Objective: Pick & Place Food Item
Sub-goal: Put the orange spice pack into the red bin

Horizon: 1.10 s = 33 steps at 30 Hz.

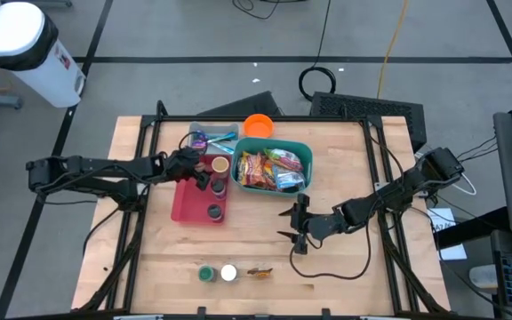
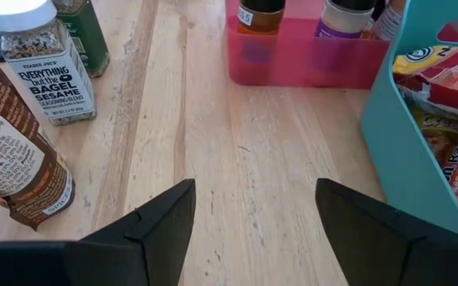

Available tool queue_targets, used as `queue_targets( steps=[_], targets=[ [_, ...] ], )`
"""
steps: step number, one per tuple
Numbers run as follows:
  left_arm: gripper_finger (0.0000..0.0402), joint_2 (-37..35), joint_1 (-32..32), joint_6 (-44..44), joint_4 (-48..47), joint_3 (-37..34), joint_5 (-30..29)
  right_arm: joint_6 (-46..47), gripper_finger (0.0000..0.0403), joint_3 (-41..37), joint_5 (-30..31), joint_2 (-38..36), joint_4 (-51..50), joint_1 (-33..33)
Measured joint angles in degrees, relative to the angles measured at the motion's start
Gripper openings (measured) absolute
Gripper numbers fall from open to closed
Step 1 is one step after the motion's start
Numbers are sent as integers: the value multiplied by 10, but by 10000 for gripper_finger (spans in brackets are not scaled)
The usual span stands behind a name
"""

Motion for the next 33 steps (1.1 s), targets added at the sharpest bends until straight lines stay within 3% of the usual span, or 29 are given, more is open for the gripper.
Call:
queue_targets(
  steps=[17, 24, 33],
  targets=[
    [363, -2, 1, 65, -1, 0, -16, -1, 251, 0, 0, 0, -4, 27],
    [363, -54, 1, 71, -6, 2, -12, 0, 251, 0, -1, 0, -1, 66],
    [363, -155, 1, 70, -8, 2, 65, 53, 251, -48, 1, 21, 123, 113]
  ],
)
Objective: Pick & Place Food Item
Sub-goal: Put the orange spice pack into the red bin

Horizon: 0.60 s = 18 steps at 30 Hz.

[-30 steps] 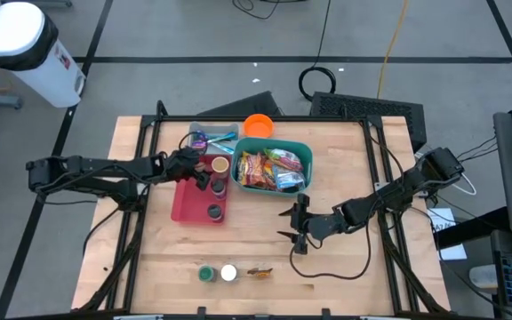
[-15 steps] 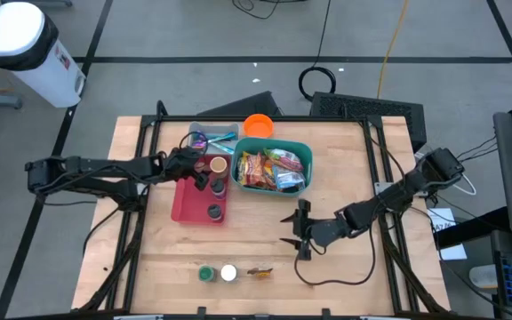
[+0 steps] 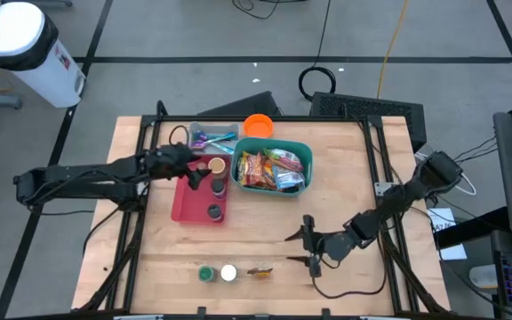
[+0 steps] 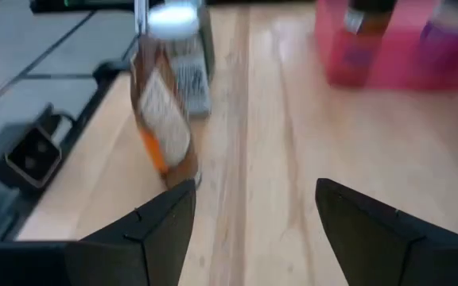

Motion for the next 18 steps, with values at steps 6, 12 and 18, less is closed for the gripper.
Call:
queue_targets(
  steps=[6, 12, 18],
  targets=[
    [363, -54, -26, -1, 33, 0, 18, -20, 251, -2, -14, 119, 107, 19],
    [363, -86, -84, 24, 91, 0, 19, -56, 251, 37, -76, 211, 185, 6],
    [363, -95, -137, 40, 143, 0, 24, -54, 251, 92, -102, 240, 185, -22]
  ],
)
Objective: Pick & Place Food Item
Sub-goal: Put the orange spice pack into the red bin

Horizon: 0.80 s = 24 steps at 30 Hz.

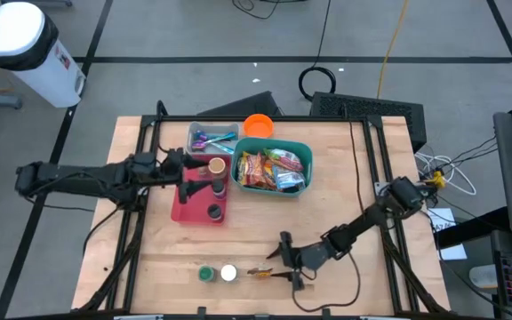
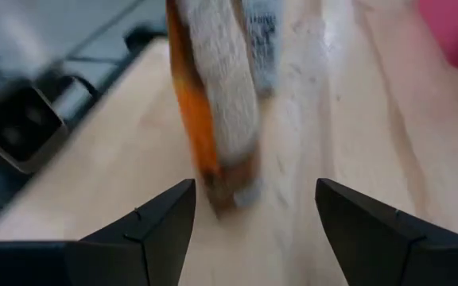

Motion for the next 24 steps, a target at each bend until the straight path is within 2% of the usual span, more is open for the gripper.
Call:
queue_targets(
  steps=[4, 9, 12, 15, 24],
  targets=[
    [363, 0, -17, 4, 10, 0, 0, 13, 251, 35, -46, 21, 2, -9],
    [363, 0, -19, 4, 18, 0, -1, 4, 249, 53, -49, 42, -8, -10],
    [363, 0, -19, -2, 17, 0, -1, 5, 232, 53, -48, 41, -20, -10],
    [363, 1, -19, -4, 18, 0, -1, 4, 196, 52, -49, 41, -19, -10],
    [363, 2, -19, -30, 24, 0, -1, -28, 45, 52, -53, 34, -13, -14]
  ],
)
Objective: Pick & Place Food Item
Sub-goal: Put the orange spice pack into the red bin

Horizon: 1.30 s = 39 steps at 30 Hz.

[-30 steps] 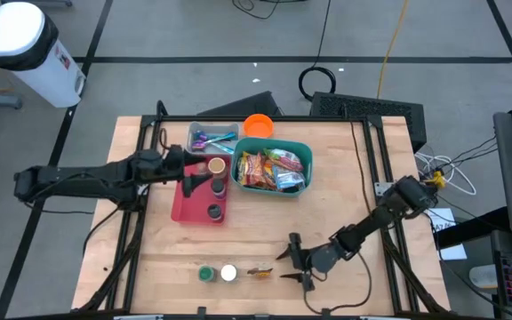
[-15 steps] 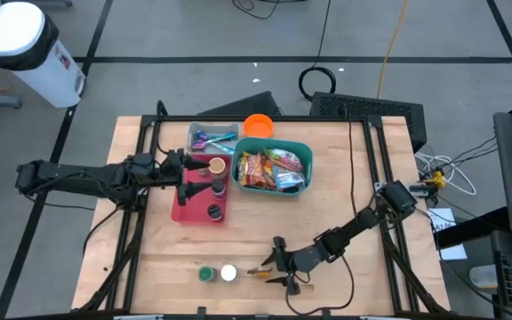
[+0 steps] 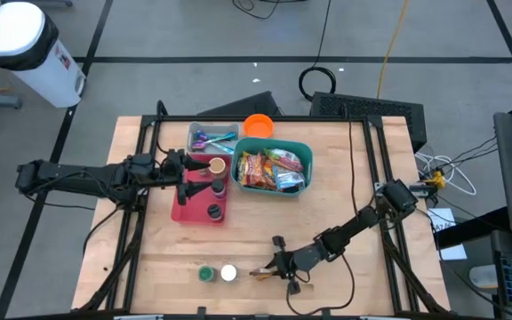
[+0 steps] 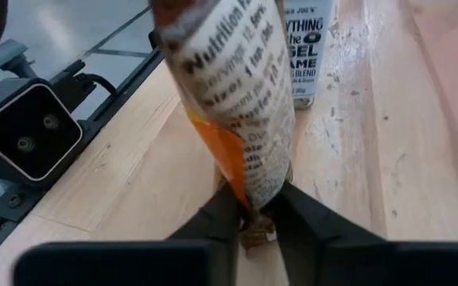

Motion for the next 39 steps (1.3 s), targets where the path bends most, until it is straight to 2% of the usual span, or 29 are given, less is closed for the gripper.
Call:
queue_targets(
  steps=[3, 7, 10, 13, 17, 19, 23, 31, 35, 39],
  targets=[
    [363, 0, 0, -4, 0, 0, 0, -17, 20, 0, 5, -30, -37, 0],
    [363, 24, -6, -45, -16, 0, 0, -17, 21, 0, 10, -103, -119, 0],
    [363, 60, -13, -65, -18, -1, 0, -32, 28, 0, 48, -162, -177, 1],
    [363, 103, -19, -77, 35, -1, 9, -46, 26, 0, 82, -215, -232, -3],
    [363, 151, -30, -55, 137, -1, 62, -33, 19, 0, 98, -257, -289, -17],
    [363, 171, -41, -37, 167, 7, 79, -20, 20, 0, 100, -264, -306, -24],
    [363, 209, -81, 8, 166, 50, 72, 0, 22, -3, 98, -264, -334, -35],
    [363, 359, -168, 115, 82, 185, 21, 29, 20, -29, 100, -264, -330, -62],
    [363, 441, -187, 166, 79, 245, -13, 29, 19, -34, 98, -264, -330, -64],
    [363, 494, -188, 210, 82, 294, -20, 29, 19, -35, 98, -264, -327, -62]
  ],
)
